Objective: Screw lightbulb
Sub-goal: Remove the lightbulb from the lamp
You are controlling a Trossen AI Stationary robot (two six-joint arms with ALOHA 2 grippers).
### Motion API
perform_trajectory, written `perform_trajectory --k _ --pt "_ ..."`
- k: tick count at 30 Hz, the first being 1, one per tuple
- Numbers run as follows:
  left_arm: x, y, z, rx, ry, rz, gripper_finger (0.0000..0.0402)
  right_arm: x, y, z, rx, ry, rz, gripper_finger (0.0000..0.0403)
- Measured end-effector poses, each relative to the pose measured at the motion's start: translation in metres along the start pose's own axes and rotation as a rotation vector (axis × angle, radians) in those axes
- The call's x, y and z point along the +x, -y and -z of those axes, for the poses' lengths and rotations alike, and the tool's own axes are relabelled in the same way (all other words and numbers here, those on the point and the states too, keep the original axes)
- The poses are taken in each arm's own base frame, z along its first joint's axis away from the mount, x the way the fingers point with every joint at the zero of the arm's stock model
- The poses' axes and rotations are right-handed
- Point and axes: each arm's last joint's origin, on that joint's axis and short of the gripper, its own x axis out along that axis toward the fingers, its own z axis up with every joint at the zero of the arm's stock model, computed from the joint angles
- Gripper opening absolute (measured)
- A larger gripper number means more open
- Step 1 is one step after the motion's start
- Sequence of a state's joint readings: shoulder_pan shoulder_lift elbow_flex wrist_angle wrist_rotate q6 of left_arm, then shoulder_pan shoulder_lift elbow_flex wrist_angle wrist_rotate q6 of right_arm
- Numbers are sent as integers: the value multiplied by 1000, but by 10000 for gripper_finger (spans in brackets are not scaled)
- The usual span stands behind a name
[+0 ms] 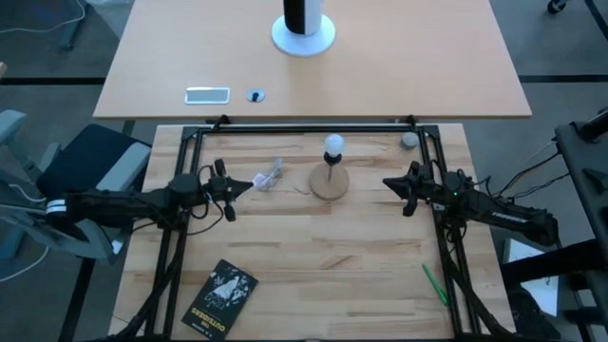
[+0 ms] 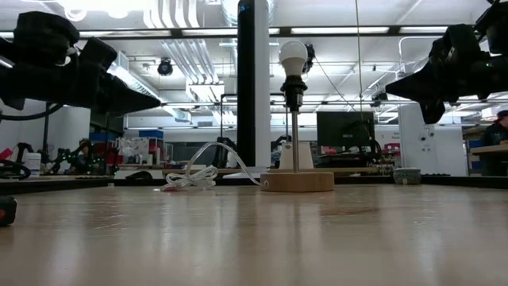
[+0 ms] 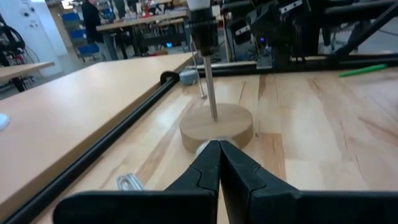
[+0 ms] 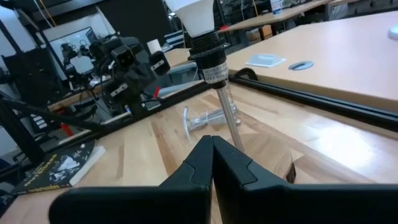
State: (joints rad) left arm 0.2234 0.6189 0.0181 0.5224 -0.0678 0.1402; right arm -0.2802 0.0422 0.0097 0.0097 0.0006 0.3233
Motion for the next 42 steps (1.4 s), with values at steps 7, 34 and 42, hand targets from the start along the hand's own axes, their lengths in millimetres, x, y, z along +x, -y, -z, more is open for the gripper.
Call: perform_trajectory --k 7,34,42 --pt "3 1 6 4 -53 7 0 0 0 -1 -1 13 4 0" --pt "-6 -12 -78 -386 715 18 0 -2 -7 -18 -367 192 -54 0" --pt "45 -17 -120 -362 525 -108 0 0 -8 -28 -330 292 -6 0"
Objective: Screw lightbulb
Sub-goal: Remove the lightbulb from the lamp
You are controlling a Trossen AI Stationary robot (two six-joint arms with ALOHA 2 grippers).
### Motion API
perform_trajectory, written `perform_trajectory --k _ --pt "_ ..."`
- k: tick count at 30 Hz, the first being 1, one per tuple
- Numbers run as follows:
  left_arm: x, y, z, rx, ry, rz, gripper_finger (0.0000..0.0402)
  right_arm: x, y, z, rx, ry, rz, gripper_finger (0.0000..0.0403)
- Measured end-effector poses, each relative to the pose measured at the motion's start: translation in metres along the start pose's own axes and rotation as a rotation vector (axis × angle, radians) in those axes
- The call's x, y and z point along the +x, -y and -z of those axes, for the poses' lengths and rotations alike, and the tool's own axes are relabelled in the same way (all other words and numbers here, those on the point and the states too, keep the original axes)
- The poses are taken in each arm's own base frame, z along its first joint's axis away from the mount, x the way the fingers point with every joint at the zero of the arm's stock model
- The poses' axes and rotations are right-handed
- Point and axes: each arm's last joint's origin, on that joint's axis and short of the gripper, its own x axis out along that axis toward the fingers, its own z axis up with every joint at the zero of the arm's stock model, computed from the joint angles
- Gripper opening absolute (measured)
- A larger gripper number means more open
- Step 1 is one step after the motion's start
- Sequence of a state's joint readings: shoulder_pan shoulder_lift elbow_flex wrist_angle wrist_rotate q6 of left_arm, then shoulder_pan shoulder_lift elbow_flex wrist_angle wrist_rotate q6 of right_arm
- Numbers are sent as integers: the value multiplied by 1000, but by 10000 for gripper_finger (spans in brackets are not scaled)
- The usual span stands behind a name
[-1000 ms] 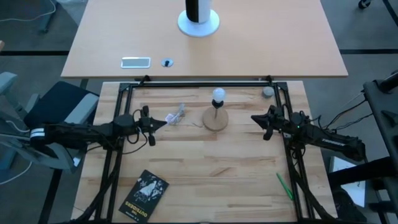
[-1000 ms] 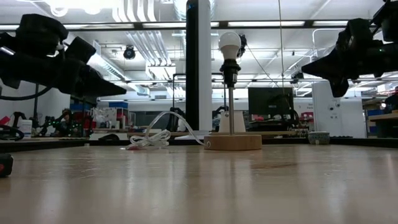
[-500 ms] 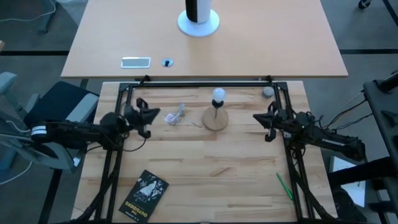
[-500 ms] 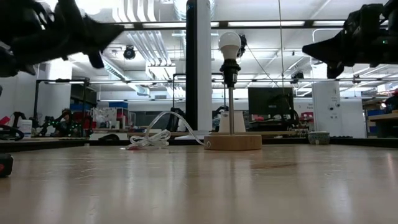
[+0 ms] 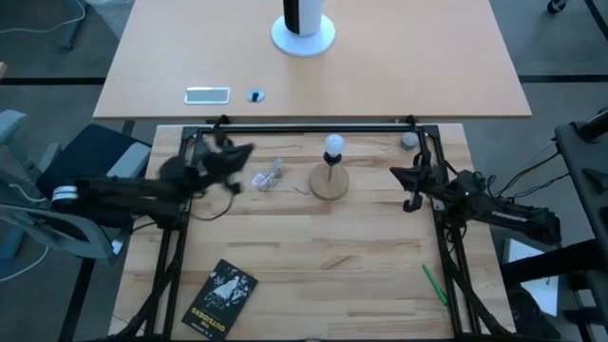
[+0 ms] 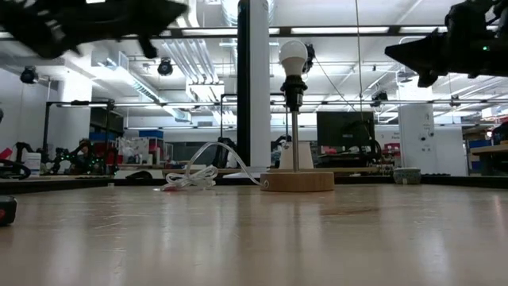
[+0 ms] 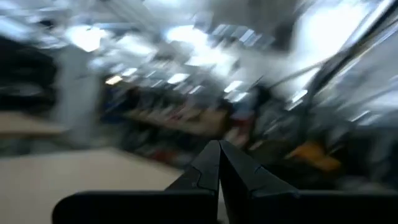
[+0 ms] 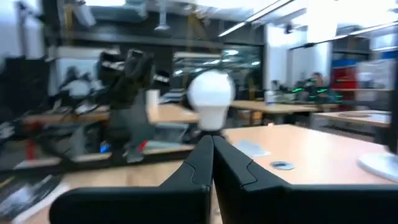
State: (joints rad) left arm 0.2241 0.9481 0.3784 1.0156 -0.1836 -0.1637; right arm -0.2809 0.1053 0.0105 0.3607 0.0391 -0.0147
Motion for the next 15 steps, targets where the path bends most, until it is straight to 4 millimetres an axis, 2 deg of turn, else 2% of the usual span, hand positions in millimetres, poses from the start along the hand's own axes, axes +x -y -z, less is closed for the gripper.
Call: perform_trajectory --k 2,5,8,11,15 --pt "31 1 7 94 -117 -112 0 5 0 -4 -13 44 16 0" --pt "80 -1 17 238 -258 -174 0 16 0 -19 -44 121 21 0" --pt "118 -9 27 358 -385 -207 0 35 0 -25 -81 42 34 0" --pt "142 -16 39 444 -507 -221 0 61 -1 -28 -100 -61 29 0" --pt "157 -18 47 505 -562 -201 0 96 -2 -29 -111 -158 23 0"
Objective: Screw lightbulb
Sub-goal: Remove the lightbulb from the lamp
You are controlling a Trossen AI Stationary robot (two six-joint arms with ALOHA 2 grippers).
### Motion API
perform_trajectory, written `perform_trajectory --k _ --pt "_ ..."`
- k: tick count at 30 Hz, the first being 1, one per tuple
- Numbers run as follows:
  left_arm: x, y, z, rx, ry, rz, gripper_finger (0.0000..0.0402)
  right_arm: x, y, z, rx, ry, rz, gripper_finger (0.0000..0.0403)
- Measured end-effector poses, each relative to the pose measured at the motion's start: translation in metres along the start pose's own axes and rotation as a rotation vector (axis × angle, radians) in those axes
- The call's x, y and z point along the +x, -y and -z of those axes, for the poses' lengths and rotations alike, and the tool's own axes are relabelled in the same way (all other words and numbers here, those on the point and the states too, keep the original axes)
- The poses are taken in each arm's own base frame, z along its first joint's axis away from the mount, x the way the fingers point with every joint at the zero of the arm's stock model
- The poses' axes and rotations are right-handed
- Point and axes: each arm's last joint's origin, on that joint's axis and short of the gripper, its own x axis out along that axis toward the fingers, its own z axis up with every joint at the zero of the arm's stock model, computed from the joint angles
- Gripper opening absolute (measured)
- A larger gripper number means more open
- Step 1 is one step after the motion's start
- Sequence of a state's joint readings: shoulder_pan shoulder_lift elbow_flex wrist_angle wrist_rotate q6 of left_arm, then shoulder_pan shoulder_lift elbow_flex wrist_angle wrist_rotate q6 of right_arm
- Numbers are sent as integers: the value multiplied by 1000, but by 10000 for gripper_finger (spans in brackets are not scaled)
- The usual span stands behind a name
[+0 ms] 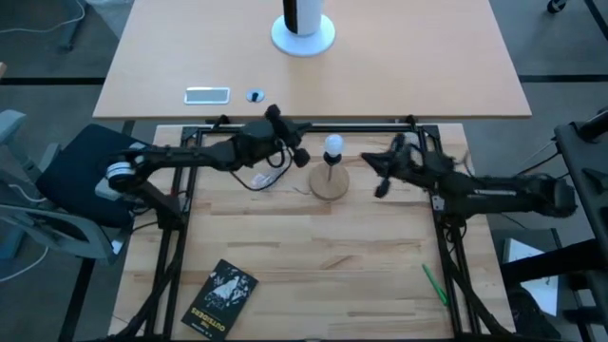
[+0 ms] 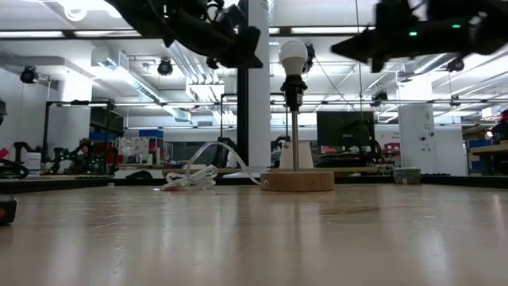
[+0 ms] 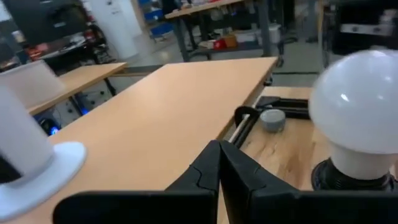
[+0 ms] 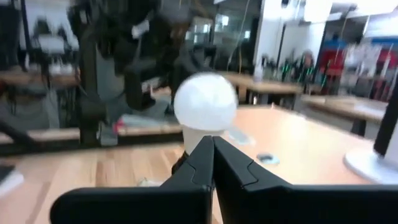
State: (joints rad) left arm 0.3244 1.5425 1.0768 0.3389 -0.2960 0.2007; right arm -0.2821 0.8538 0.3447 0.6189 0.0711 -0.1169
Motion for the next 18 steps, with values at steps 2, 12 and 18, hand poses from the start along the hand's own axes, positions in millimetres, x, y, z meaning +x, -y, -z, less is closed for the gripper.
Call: perform_trajectory --k 2,12,18 --pt "3 2 1 26 -1 33 0 18 -1 -3 -14 -28 -4 0" --pt "2 8 2 63 40 221 0 65 -5 -10 -22 -71 -31 0" --pt "1 8 3 78 41 257 0 69 -5 -13 -19 -69 -34 0"
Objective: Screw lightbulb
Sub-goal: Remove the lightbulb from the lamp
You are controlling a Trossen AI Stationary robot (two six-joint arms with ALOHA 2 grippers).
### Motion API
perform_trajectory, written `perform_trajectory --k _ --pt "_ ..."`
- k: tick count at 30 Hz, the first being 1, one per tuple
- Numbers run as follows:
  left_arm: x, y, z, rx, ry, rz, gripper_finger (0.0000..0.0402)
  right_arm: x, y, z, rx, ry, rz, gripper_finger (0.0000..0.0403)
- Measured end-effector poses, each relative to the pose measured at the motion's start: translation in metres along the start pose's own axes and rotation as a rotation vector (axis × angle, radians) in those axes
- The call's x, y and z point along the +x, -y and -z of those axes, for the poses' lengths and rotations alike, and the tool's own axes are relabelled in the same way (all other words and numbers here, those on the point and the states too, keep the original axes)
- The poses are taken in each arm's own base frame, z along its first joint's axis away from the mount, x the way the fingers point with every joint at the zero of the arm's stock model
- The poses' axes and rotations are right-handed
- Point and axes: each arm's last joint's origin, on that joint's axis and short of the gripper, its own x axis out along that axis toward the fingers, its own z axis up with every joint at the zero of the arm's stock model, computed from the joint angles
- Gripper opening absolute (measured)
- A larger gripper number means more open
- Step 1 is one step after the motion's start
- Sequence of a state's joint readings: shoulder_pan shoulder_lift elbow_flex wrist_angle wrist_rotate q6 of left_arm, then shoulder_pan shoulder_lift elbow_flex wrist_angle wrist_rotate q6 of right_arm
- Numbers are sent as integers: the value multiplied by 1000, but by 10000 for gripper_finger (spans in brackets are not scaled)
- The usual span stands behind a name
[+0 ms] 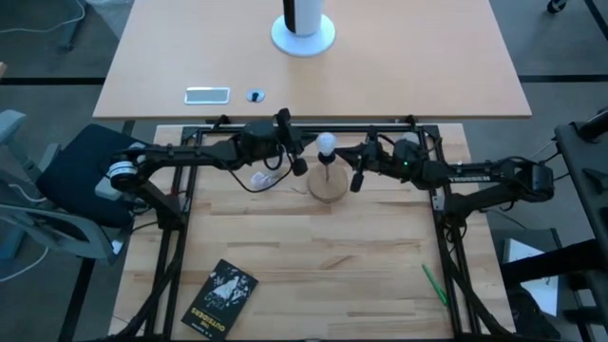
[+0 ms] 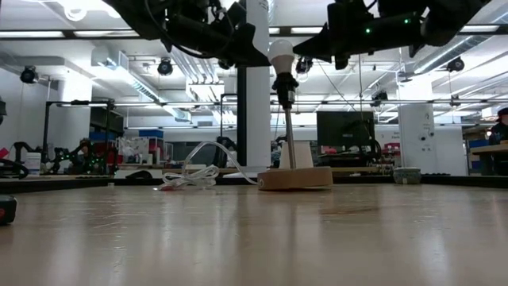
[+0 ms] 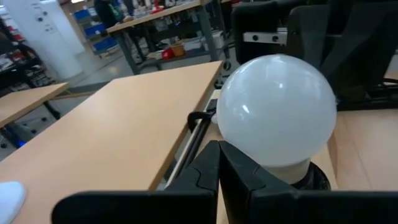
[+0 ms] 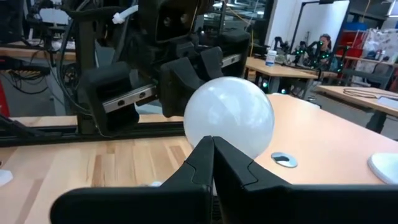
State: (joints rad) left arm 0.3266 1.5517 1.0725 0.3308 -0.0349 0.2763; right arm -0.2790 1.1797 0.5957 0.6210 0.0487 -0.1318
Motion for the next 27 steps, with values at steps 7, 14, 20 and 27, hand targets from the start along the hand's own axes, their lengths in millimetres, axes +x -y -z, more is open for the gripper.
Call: perform_trajectory --k 7,14,20,27 --pt "0 4 -1 3 18 85 0 0 -1 0 7 -1 -15 0" --pt "-1 5 -1 -3 26 138 0 0 -1 2 24 -21 -16 0" --pt "-7 7 -4 -18 16 181 0 -1 2 7 24 -58 79 0" --pt "-9 18 -7 -10 26 243 0 0 0 11 13 -70 57 0"
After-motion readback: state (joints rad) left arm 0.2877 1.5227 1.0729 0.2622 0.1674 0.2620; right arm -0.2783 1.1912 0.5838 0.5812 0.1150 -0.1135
